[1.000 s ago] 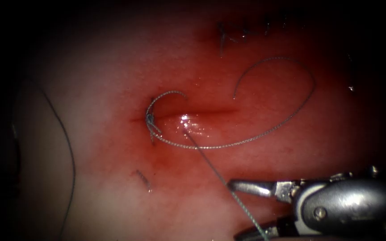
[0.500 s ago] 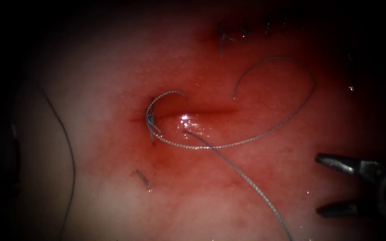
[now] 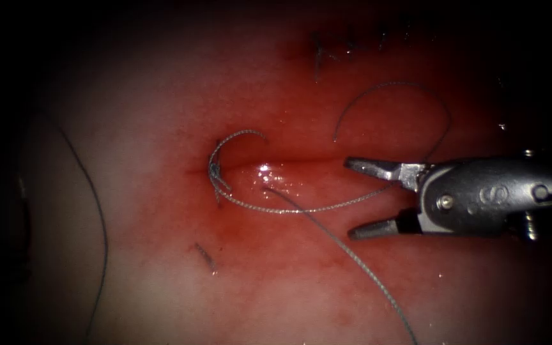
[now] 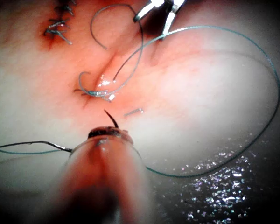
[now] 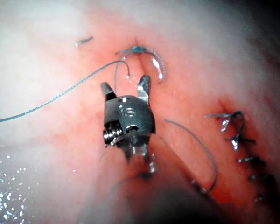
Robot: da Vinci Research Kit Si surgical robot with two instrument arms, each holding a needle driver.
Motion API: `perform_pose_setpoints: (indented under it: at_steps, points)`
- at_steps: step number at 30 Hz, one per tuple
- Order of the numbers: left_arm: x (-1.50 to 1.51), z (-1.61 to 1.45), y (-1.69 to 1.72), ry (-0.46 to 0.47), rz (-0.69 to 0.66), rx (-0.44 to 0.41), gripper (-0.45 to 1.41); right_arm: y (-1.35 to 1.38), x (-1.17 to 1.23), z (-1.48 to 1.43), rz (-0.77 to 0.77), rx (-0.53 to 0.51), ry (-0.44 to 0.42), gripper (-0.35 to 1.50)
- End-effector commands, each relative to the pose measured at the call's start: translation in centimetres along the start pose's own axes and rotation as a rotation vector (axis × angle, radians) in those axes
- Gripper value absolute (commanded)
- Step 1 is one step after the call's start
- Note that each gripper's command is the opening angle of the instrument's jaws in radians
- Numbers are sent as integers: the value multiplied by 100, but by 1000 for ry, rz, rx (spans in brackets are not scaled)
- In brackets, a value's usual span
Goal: Wound Closure
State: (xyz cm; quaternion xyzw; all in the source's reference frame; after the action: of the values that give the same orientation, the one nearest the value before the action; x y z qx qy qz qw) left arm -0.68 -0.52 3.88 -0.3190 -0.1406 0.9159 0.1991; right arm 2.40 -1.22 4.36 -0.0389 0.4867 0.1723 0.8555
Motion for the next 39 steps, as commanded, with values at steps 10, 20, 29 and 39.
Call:
perform_pose_setpoints:
  at_steps: [10, 20, 29, 39]
  points:
    - [1, 8, 1, 0, 0, 0, -45, -28, -36, 100, 21, 48, -38, 115]
    - [0, 8, 1, 0, 0, 0, -45, -27, -34, 91, 38, 71, -32, 7]
    - [1, 8, 1, 0, -1, 0, -45, -27, -30, 85, 41, 81, -39, -8]
    - [1, 8, 1, 0, -1, 0, -45, -30, -39, 84, 28, 102, -65, -35]
